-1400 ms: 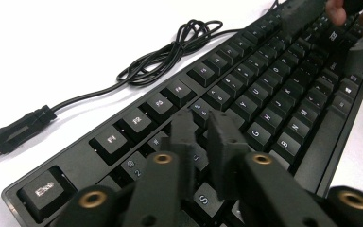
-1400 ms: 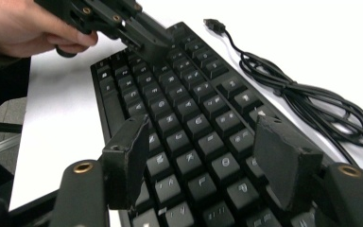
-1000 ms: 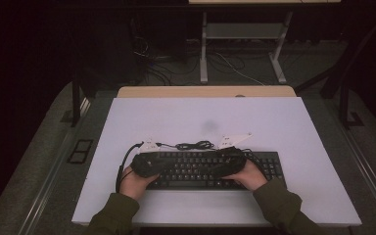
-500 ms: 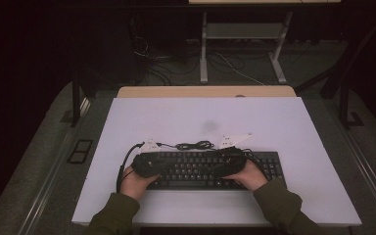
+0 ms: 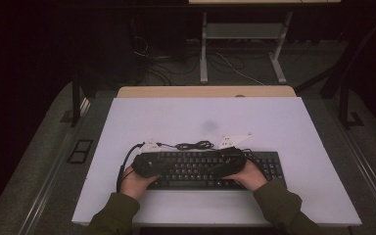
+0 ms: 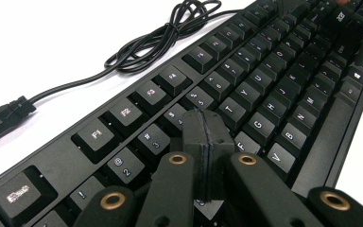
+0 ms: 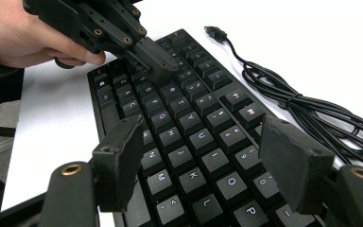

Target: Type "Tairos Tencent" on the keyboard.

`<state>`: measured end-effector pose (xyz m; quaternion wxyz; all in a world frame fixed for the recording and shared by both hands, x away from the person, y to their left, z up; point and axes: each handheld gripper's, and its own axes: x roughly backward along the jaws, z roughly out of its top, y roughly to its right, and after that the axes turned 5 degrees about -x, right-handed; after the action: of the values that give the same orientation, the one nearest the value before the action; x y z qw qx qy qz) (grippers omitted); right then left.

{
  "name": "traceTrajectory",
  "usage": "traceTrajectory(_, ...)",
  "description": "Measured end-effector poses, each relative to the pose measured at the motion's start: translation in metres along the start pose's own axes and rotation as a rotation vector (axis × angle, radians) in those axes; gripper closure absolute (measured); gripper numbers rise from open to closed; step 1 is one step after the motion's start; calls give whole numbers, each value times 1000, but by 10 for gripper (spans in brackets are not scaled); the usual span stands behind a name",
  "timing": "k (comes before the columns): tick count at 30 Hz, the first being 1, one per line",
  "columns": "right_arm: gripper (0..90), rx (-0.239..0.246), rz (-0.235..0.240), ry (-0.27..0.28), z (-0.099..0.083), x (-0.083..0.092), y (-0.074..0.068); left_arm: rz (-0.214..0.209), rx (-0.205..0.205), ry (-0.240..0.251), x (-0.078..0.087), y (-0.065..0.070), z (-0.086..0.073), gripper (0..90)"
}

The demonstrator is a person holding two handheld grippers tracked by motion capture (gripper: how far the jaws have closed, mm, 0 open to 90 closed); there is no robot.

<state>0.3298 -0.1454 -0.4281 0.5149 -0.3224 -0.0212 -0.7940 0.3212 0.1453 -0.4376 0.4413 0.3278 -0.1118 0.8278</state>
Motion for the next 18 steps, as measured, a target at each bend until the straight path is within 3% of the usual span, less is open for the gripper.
traceTrajectory(18, 353, 7, 19, 9, 9, -9, -1, 13, 4, 35, 8, 0, 3, 873)
